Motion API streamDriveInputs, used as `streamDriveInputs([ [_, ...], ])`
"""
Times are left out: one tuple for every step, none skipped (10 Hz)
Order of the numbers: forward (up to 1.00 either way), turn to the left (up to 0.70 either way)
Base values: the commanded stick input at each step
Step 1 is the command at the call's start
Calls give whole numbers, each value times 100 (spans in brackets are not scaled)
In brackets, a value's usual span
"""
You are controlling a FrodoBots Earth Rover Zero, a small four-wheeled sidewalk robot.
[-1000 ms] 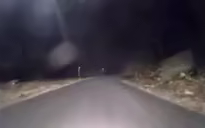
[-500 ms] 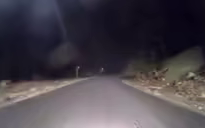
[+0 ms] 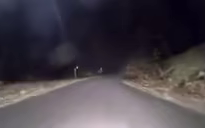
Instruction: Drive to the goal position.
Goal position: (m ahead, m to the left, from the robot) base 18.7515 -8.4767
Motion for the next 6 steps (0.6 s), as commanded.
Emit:
streamDriveInputs([
  [100, -3],
  [100, -3],
  [100, -3],
  [100, -3],
  [100, -3],
  [100, -3],
])
